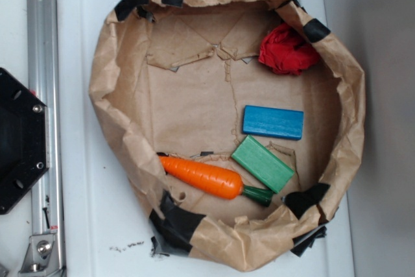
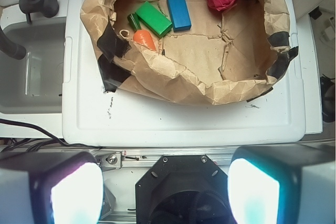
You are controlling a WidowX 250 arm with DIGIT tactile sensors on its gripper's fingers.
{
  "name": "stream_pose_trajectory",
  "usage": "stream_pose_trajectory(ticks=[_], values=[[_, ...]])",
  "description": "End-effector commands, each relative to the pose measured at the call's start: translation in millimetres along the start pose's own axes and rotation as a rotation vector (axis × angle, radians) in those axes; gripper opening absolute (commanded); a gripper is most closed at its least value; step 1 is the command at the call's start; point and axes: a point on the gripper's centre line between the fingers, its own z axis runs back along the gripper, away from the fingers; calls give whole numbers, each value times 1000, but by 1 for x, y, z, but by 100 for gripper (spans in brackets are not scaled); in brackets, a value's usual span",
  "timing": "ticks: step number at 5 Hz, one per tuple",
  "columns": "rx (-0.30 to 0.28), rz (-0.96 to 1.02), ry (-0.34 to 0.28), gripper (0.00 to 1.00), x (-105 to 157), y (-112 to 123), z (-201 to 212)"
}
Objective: Grab the red paper.
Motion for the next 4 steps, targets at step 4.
stream_pose_trajectory(ticks=[4], values=[[75,91,-106,100,124,24,-94]])
